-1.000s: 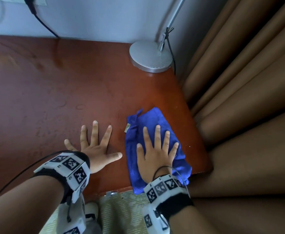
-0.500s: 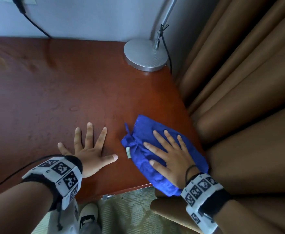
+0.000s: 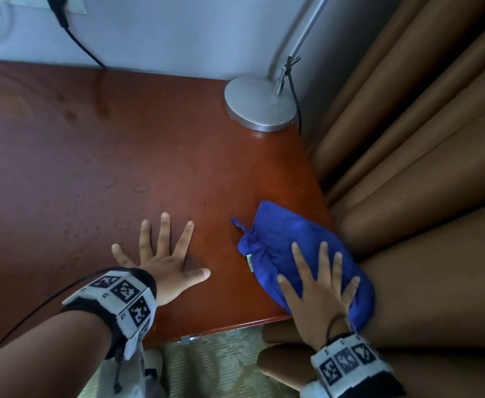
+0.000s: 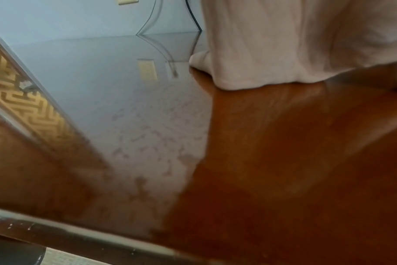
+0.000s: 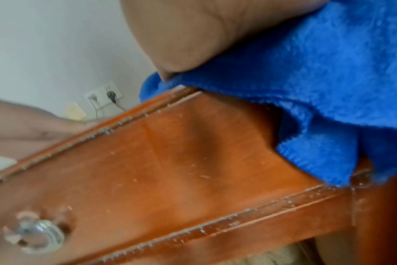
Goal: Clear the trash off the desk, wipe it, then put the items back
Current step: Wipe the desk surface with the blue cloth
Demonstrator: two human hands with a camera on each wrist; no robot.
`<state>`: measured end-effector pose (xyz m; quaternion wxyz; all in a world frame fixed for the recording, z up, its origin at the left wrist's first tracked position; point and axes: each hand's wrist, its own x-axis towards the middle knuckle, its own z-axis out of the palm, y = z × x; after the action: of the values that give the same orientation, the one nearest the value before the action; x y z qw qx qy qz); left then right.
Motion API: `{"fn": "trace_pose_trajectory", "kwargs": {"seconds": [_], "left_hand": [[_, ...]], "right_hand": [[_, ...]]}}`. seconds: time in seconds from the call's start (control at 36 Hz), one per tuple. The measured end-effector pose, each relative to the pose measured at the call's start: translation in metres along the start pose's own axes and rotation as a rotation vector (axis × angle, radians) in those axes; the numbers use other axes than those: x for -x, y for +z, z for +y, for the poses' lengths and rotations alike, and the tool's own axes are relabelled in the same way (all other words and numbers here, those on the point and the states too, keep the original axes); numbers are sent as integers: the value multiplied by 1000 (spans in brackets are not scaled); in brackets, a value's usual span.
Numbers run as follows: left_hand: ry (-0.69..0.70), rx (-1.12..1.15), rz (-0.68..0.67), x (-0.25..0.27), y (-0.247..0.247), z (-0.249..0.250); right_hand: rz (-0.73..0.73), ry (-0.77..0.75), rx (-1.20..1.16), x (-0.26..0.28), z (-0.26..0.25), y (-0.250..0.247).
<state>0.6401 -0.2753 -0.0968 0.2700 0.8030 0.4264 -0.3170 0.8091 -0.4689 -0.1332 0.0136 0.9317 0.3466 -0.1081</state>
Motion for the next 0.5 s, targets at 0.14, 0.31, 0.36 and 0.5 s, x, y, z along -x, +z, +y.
{"fn": "trace_pose_trajectory", "kwargs": {"seconds": [0.14,0.31,0.36,0.5], "left_hand": [[-1,8,9,1,-1,1],[-69,-71,19,2,-14,9],[-60,-123,102,-1,-26,18],[16,-164,240,-28,-56,35]], "right_hand": [[-89,97,54,-8,-7,0],[-157,34,115,-21,-7,-11],[-204,21,119,-29,-6,-18],[-254,-34,120,-47,-6,-32]]}}
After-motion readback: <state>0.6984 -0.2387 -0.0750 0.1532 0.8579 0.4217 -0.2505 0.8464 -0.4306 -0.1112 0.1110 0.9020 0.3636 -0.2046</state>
